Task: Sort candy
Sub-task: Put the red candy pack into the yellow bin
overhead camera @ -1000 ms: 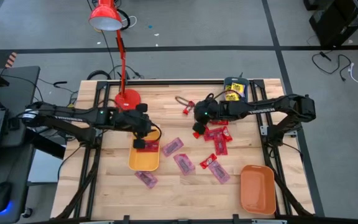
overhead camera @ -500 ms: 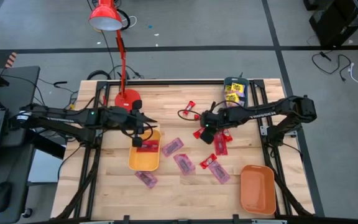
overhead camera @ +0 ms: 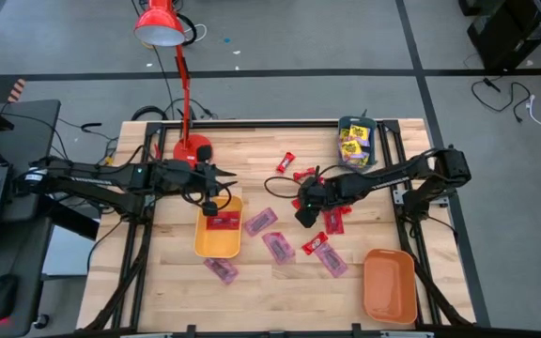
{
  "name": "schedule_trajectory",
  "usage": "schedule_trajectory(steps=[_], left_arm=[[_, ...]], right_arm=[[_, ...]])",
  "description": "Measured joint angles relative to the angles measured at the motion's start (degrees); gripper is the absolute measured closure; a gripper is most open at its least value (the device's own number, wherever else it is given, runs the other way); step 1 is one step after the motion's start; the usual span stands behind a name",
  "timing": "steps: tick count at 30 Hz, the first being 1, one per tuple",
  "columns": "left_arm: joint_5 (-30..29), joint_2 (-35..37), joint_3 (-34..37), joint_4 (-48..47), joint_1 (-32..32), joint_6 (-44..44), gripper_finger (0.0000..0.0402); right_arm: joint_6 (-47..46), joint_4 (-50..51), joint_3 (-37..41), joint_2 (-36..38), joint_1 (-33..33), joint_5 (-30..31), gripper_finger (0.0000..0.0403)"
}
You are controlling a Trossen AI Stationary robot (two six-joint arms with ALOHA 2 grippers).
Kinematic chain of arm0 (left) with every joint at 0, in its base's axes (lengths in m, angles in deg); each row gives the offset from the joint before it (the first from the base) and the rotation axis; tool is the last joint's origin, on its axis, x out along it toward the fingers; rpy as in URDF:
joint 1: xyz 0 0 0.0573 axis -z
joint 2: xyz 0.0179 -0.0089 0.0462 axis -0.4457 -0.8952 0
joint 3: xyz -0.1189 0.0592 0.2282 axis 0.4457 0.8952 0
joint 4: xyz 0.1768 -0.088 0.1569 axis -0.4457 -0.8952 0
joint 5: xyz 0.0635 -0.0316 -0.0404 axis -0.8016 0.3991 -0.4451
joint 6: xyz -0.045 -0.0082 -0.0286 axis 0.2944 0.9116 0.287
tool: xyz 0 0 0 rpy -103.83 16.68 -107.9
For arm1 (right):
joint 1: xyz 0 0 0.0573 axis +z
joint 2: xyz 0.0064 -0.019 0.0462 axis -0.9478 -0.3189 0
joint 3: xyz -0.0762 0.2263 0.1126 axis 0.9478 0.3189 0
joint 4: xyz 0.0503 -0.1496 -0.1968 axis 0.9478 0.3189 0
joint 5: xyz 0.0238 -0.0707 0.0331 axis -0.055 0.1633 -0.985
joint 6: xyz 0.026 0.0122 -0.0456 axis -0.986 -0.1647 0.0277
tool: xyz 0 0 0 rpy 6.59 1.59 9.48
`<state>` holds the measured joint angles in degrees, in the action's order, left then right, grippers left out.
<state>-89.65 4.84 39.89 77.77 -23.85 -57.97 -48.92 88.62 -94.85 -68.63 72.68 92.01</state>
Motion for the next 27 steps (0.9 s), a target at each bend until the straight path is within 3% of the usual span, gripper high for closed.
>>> schedule_trajectory(steps=[10, 16, 21, 27], left_arm=[[0.02, 0.00, 0.00, -1.11, 0.00, 0.36, 0.0316], [0.02, -0.04, 0.00, -1.23, 0.00, 1.58, 0.0316], [0.02, -0.06, 0.00, -1.27, 0.00, 1.75, 0.0316], [0.04, -0.09, 0.00, -1.27, 0.00, 1.79, 0.0316]], right_arm=[[-2.38, -0.43, -0.04, -6.08, -0.14, 1.68, 0.0193], [-3.17, -0.40, -0.24, -7.77, -0.35, 2.26, 0.0217], [-3.21, -0.02, -0.14, -7.81, -0.39, 2.27, 0.0273], [-1.81, -0.20, -0.11, -7.39, -0.43, 1.96, 0.0370]])
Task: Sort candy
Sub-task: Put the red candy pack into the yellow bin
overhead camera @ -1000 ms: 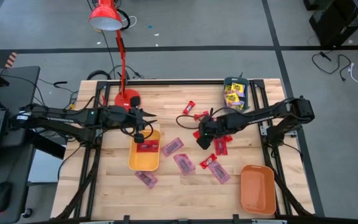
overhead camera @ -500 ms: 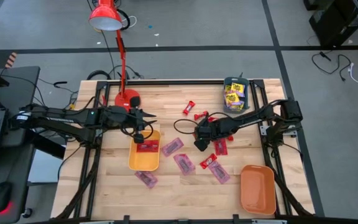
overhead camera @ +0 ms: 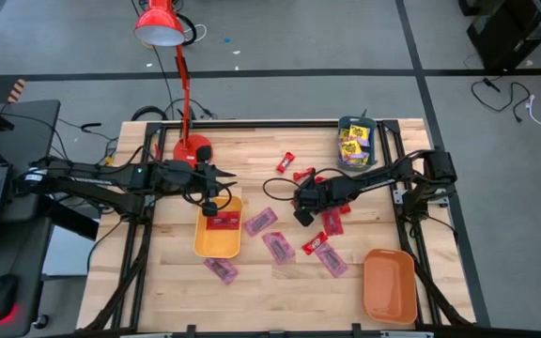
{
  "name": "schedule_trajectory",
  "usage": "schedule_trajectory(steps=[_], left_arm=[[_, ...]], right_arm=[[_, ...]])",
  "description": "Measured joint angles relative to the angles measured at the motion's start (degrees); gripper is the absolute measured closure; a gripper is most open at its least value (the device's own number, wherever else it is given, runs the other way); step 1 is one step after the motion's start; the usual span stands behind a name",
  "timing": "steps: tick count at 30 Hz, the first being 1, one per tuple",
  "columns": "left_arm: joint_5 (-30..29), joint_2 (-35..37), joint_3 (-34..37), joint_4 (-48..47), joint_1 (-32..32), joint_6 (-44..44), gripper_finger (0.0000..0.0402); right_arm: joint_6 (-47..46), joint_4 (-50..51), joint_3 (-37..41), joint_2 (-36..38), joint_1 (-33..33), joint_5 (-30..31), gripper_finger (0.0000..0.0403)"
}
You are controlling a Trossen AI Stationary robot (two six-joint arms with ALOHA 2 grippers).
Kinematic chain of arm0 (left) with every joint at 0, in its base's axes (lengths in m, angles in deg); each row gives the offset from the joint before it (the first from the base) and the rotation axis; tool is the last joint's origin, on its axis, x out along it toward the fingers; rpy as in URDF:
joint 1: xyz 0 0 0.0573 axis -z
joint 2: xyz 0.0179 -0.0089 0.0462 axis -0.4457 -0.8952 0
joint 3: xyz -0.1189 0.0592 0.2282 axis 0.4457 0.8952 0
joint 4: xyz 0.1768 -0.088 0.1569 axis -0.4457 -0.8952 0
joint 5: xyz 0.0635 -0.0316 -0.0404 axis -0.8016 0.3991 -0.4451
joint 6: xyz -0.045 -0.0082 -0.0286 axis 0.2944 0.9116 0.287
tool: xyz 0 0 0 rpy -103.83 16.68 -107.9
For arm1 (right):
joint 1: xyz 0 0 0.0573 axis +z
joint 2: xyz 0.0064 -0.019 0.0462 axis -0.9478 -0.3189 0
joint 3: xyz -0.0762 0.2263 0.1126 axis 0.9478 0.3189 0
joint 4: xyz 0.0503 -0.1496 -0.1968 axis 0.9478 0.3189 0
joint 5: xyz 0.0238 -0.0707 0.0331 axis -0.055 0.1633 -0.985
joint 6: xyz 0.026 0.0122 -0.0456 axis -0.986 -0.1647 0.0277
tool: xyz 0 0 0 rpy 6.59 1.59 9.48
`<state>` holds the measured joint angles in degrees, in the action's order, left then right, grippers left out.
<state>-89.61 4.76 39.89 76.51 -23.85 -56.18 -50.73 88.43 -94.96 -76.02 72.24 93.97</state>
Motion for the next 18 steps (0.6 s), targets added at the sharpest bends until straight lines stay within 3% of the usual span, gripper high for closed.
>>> schedule_trajectory(steps=[2, 9, 14, 18], left_arm=[[0.00, -0.02, 0.00, 0.00, 0.00, 0.00, 0.0316], [1.72, -0.02, 0.00, -0.22, 0.00, 0.11, 0.0316], [7.34, -1.00, -0.04, -0.20, 0.00, 0.14, 0.0316], [11.63, -4.02, -0.04, 1.77, 0.00, -0.13, 0.0316]], right_arm=[[1.30, 0.04, 0.04, 0.97, 0.00, -1.07, 0.0393], [3.40, 0.58, 0.22, 8.75, 0.07, -3.68, 0.0401], [5.50, -0.34, 0.22, 14.70, 0.07, -3.68, 0.0402], [9.05, -7.04, 0.22, 18.15, 0.05, -5.36, 0.0403]])
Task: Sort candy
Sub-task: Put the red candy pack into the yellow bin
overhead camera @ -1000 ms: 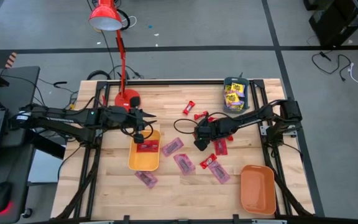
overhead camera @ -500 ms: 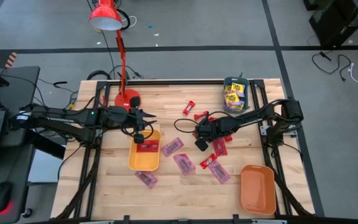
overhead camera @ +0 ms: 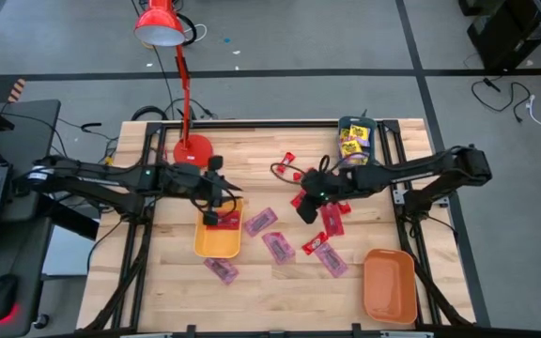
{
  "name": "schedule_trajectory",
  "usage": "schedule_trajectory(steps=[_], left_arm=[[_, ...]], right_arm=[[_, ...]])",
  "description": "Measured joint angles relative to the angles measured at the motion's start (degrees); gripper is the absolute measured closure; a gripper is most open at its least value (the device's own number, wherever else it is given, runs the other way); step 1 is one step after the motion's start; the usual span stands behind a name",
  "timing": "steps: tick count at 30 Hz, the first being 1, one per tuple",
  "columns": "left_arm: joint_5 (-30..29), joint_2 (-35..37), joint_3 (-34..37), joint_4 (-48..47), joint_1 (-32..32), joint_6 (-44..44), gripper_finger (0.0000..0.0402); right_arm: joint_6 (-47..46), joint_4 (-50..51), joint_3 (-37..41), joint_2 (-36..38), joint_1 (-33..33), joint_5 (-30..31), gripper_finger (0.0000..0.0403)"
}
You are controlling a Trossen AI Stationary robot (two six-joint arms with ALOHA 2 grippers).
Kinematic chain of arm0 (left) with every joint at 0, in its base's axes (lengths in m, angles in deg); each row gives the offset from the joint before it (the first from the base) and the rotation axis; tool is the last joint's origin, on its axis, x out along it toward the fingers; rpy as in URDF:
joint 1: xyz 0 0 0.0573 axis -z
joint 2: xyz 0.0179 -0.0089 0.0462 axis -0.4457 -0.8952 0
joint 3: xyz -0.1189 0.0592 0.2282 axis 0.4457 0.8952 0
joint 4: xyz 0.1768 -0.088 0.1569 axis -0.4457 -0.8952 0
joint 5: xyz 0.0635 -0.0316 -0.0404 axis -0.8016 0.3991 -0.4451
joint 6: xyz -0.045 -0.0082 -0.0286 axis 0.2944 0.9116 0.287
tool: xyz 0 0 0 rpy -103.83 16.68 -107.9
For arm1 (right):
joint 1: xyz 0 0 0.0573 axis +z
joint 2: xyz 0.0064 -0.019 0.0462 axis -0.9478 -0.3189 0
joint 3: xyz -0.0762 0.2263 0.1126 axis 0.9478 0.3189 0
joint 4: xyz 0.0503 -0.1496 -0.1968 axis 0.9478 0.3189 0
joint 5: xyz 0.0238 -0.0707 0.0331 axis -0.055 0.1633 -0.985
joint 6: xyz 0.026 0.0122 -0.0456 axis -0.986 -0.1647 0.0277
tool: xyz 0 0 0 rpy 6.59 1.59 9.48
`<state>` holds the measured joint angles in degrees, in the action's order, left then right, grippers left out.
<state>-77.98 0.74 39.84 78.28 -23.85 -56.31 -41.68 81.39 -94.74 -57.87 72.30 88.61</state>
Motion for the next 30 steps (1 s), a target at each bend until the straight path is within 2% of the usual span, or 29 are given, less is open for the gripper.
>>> schedule_trajectory(steps=[3, 9, 12, 17, 30], left_arm=[[0.96, -3.52, 0.00, 2.98, 0.00, -1.57, 0.0316], [1.05, -9.97, 0.00, 9.59, 0.00, -3.24, 0.0314], [3.78, -11.61, 0.00, 11.93, -0.02, -3.19, 0.0308], [7.63, -12.66, 0.00, 14.80, 0.00, -3.20, 0.0287], [7.34, -14.40, -0.03, 23.64, -0.39, -3.04, 0.0264]], right_arm=[[3.99, -8.07, -0.07, 1.53, -0.01, -3.96, 0.0403], [10.75, -24.77, -0.10, 1.62, -0.23, -18.83, 0.0403], [12.13, -28.75, -0.13, 1.62, -0.25, -22.37, 0.0403], [14.06, -32.03, -0.13, 1.61, -0.34, -23.87, 0.0403], [19.17, -36.17, -0.13, 1.60, -1.01, -24.48, 0.0403]])
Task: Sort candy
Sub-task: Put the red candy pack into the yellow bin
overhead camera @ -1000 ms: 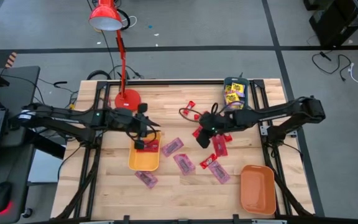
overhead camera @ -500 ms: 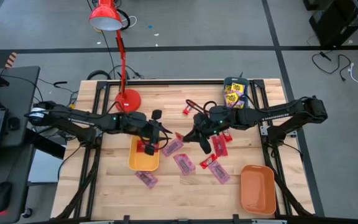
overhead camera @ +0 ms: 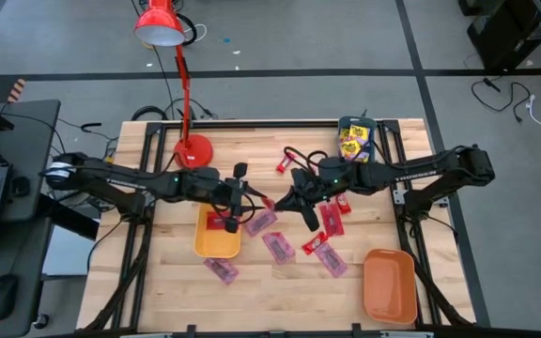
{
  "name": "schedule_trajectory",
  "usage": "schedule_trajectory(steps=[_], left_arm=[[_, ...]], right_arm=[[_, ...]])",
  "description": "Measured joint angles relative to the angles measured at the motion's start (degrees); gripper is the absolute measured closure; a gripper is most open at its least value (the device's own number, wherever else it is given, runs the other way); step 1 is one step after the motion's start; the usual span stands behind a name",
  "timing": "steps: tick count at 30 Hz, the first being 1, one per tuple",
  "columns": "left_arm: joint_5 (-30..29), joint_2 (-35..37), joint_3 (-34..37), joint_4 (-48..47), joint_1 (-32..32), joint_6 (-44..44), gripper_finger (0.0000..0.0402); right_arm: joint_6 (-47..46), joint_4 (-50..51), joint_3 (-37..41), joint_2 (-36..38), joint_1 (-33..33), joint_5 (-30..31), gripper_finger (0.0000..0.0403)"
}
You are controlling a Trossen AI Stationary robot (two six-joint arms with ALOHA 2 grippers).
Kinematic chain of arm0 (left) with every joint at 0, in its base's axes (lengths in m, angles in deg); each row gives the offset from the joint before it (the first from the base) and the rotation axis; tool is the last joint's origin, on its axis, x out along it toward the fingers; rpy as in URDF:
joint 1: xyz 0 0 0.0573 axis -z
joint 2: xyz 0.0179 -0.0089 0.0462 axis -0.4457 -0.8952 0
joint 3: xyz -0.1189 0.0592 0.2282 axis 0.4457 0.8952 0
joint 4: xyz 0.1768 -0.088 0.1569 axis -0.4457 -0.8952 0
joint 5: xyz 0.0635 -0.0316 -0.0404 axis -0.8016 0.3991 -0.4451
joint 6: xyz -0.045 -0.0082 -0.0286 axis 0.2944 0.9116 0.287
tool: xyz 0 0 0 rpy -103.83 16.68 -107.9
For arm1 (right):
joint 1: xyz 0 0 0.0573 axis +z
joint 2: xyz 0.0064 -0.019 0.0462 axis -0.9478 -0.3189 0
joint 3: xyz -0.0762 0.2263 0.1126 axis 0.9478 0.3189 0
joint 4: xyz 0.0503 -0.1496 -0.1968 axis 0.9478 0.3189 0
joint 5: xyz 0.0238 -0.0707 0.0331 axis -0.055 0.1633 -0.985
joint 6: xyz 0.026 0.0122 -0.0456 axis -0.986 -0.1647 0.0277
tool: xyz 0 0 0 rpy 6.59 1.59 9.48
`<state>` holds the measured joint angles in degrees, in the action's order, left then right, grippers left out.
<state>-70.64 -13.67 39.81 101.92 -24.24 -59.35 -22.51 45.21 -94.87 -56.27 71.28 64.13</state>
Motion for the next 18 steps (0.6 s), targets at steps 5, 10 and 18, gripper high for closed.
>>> schedule_trajectory(steps=[5, 10, 18], left_arm=[[-0.02, -1.38, 0.05, -0.56, -0.95, 0.04, 0.0264], [0.06, -1.95, 0.03, -0.52, -1.62, -0.01, 0.0267], [0.24, -2.06, 0.03, -2.92, -1.65, -1.05, 0.0353]], right_arm=[[0.71, -0.45, 0.00, 0.00, -0.50, -0.02, 0.0403], [1.89, -0.78, 0.00, 0.00, -0.92, 0.05, 0.0403], [3.24, 0.30, 0.00, 0.00, -1.64, 0.24, 0.0401]])
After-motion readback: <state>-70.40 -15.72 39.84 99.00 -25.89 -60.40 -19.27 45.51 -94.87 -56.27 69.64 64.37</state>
